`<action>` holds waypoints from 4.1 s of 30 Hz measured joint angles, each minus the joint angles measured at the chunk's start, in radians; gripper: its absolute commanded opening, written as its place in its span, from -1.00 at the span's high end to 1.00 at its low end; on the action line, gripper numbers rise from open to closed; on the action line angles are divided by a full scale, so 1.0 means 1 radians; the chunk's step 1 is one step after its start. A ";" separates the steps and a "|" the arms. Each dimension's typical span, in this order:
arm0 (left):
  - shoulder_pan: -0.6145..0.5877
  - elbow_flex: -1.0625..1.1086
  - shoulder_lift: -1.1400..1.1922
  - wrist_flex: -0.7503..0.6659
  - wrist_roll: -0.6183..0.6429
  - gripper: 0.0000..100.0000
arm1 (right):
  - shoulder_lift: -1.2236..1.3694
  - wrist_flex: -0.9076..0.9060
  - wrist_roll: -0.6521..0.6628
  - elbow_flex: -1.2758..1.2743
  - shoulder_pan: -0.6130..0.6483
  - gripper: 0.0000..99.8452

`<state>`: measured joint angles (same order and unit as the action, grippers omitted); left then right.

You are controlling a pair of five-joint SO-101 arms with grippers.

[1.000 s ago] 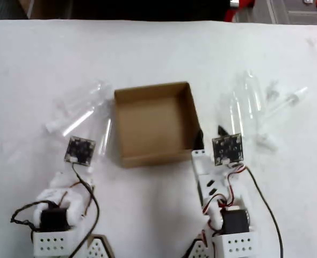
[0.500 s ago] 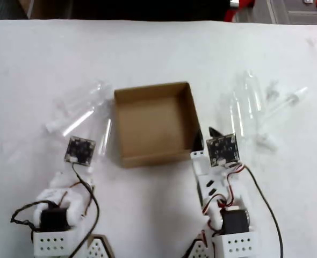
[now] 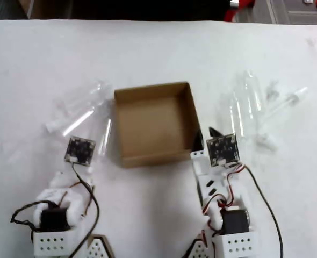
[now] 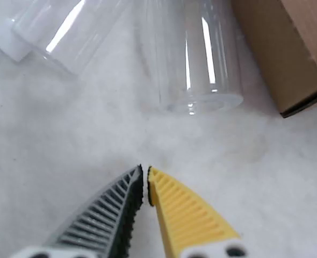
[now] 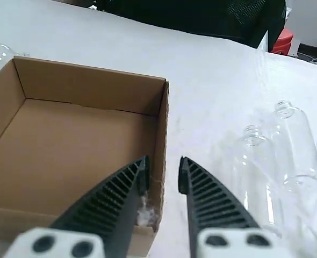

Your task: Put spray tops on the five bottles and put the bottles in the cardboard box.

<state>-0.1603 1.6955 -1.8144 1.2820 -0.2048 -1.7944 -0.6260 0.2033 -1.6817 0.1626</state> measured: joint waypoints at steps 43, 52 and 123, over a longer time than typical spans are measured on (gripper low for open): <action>0.000 0.000 0.000 0.000 0.000 0.95 | 0.000 0.000 0.014 0.000 0.000 0.83; 0.012 0.000 0.000 0.000 0.000 0.95 | 0.000 0.000 0.014 0.000 0.000 0.83; 0.017 0.000 0.000 0.000 0.000 0.95 | 0.557 0.014 -0.160 0.273 -0.189 0.83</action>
<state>-0.1435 1.6955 -1.8144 1.2820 -0.2048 -1.2375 -0.6122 0.0437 -1.4085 -0.0261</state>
